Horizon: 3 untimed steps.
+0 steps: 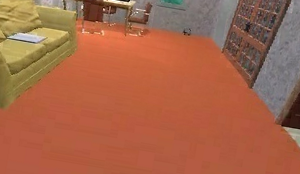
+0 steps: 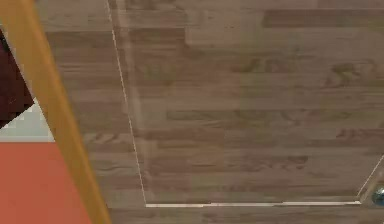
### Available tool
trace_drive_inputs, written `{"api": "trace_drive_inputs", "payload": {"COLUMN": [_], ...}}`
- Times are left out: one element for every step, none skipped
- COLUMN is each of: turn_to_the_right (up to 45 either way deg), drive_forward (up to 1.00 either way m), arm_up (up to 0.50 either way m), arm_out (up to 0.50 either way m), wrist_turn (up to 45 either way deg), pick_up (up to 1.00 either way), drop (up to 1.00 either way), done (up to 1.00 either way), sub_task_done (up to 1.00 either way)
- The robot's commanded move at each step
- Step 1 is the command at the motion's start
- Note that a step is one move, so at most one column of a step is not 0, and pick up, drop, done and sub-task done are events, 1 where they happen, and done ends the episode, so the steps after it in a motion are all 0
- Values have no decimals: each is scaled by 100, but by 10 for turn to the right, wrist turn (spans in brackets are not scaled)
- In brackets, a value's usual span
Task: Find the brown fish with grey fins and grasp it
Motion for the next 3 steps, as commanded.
{"api": "trace_drive_inputs", "payload": {"turn_to_the_right": [0, -390, 0], "drive_forward": [45, 0, 45], "arm_up": [0, 0, 0], "arm_out": [0, 0, 0], "wrist_turn": [0, 0, 0], "pick_up": [0, 0, 0], "drop": [0, 0, 0], "done": [0, 0, 0], "sub_task_done": [0, 0, 0]}}
